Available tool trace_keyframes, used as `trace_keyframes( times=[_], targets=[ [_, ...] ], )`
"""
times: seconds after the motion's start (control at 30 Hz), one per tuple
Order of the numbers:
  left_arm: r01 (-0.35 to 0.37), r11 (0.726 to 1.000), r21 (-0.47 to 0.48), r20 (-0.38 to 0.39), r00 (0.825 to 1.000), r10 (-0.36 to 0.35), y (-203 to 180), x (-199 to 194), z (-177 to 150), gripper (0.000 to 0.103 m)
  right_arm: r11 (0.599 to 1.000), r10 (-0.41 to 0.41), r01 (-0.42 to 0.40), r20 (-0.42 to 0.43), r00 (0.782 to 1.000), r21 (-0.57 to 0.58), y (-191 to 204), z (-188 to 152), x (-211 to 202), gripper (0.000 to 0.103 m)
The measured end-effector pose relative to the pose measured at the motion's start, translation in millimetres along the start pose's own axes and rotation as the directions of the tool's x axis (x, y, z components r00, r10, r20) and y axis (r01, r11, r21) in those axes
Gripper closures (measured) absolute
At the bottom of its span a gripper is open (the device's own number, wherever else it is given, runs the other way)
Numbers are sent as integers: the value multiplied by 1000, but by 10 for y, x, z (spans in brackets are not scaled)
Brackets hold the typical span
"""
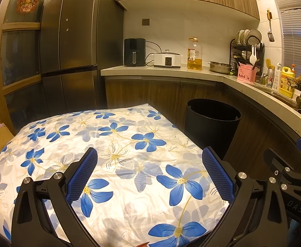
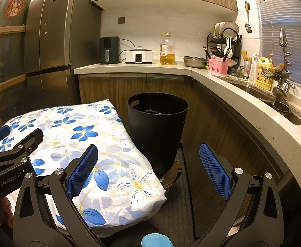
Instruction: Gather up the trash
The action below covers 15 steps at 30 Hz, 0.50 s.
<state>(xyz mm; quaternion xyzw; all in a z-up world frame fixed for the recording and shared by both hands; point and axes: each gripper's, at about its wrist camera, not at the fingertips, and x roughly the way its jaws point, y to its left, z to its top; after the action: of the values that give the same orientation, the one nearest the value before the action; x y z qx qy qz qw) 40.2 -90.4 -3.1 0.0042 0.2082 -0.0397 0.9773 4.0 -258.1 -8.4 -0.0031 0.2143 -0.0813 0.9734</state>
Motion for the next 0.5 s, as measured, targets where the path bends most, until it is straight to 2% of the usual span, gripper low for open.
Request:
trace_keyframes(
  times=[0.5],
  targets=[
    [3,1000,14,-3,1000,-3,-16,-20,29,6,1000,-1,1,1,1000,1,17,-10,4,5]
  ],
)
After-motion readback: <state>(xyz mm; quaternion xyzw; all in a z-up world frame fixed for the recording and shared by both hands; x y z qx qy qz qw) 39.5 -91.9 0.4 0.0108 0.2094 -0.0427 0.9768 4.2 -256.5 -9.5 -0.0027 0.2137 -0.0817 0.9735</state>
